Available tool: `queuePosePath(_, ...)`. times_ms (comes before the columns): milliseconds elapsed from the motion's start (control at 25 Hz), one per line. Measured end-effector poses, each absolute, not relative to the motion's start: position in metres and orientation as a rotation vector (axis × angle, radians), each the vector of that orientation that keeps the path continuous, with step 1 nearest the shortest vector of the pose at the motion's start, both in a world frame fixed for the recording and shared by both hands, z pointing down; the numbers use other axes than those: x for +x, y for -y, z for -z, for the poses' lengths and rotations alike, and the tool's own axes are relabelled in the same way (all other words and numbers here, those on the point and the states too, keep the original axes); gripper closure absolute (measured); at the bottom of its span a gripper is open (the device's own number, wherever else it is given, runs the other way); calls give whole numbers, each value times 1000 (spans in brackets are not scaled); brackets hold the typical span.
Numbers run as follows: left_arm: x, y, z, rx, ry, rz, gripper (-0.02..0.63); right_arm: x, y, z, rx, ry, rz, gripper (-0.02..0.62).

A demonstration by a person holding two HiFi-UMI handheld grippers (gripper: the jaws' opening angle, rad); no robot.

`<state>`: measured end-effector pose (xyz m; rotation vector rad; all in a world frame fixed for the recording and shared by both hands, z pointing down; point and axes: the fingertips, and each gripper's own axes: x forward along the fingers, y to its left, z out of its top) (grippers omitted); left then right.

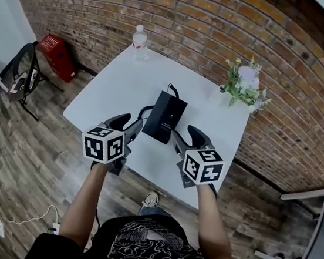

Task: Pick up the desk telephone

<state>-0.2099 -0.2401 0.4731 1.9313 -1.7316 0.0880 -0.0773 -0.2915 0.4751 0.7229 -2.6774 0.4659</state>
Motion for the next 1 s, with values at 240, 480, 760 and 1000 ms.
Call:
queuePosePath(240, -212, 263, -487, 1935, 1679, -128, 433, -86, 309, -491, 690, 2651, -550, 362)
queuePosePath(480, -213, 279, -503, 1951, 1606, -163, 431, -89, 318, -505, 689, 2617, -597, 351)
queuePosePath(760, -212, 301, -533, 1981, 1470, -202, 431, -96, 326, -525, 740, 2592, -628, 344)
queuePosePath(1000, -216, 321, -559, 1989, 1303, -213, 407, -105, 338, -550, 821, 2530, -718, 339)
